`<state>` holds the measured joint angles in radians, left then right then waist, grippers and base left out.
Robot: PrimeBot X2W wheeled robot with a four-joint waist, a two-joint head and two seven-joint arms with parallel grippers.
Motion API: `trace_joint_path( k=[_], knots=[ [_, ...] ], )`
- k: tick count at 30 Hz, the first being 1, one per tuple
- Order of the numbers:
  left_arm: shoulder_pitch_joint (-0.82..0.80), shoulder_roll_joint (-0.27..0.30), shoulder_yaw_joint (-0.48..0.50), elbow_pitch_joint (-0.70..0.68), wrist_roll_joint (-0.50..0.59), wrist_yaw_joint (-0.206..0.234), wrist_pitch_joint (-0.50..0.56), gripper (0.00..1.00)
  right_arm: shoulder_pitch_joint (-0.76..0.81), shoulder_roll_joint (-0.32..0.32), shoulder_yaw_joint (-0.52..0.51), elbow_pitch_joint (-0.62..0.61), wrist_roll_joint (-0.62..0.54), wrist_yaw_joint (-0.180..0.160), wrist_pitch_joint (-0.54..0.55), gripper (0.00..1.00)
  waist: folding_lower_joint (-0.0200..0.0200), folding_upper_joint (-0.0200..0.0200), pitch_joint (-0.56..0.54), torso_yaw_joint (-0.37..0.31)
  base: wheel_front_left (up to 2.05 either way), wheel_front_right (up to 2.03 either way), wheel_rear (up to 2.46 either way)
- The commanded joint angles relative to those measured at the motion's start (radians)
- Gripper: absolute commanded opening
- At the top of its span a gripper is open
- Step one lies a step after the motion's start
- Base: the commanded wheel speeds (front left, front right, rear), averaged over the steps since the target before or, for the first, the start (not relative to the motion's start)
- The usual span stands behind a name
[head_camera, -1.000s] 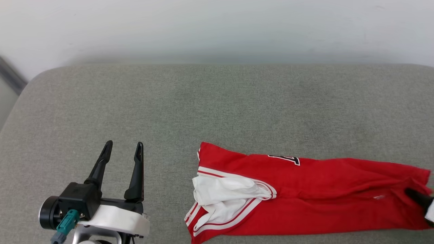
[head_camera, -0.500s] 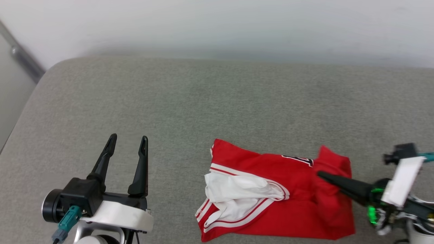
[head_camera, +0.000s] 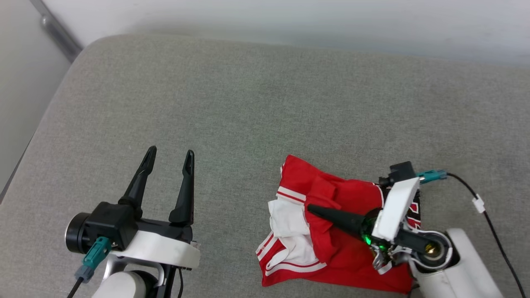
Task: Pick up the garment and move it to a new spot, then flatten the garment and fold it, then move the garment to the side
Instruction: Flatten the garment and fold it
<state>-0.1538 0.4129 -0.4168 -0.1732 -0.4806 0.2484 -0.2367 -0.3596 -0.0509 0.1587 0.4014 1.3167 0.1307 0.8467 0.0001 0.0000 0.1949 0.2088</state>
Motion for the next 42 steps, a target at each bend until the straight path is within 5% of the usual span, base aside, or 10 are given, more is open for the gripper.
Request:
trace_joint_path(
  k=[1,2,3,4,14,20,31,42],
  knots=[
    [-0.011,-0.004,-0.001,0.004,0.000,-0.002,-0.005,1.00,-0.012,0.001,0.011,0.008,-0.003,0.000,-0.010,0.00,-0.0001,0.0000,0.009,0.006,0.00,0.00,0.00],
    [-0.015,-0.006,-0.002,0.008,0.000,-0.005,-0.007,1.00,-0.021,0.001,0.027,0.019,-0.015,0.000,-0.038,0.06,-0.0001,0.0000,0.012,0.007,0.00,0.00,0.00],
    [-0.017,-0.008,-0.003,0.011,0.000,-0.006,-0.007,1.00,-0.029,0.000,0.043,0.028,-0.029,0.000,-0.064,0.40,-0.0001,0.0000,0.014,0.008,0.00,0.00,0.00],
    [-0.019,-0.010,-0.003,0.015,0.000,-0.007,-0.009,1.00,-0.033,0.000,0.057,0.036,-0.034,0.000,-0.088,1.00,-0.0001,0.0000,0.017,0.007,0.00,0.00,0.00],
    [-0.016,-0.010,0.001,0.037,0.005,-0.011,-0.016,1.00,-0.063,-0.040,0.190,-0.097,-0.174,0.000,-0.251,1.00,-0.0001,0.0000,-0.005,-0.037,0.00,0.00,0.00],
    [0.006,-0.008,0.014,0.039,-0.002,0.003,-0.020,1.00,-0.034,-0.174,0.238,-0.218,-0.487,0.000,-0.478,1.00,-0.0001,0.0000,-0.038,-0.085,0.00,0.00,0.00],
    [0.078,0.004,0.074,0.062,-0.010,0.035,-0.025,1.00,0.136,-0.232,-0.038,-0.270,-0.855,0.000,-0.733,1.00,-0.0001,0.0000,-0.106,-0.200,0.00,0.00,0.00],
    [0.213,-0.005,0.120,0.069,0.023,0.064,-0.030,1.00,0.302,-0.165,-0.131,-0.452,-1.035,0.000,-0.862,1.00,-0.0001,0.0000,-0.205,-0.230,0.00,0.00,0.00]
  ],
)
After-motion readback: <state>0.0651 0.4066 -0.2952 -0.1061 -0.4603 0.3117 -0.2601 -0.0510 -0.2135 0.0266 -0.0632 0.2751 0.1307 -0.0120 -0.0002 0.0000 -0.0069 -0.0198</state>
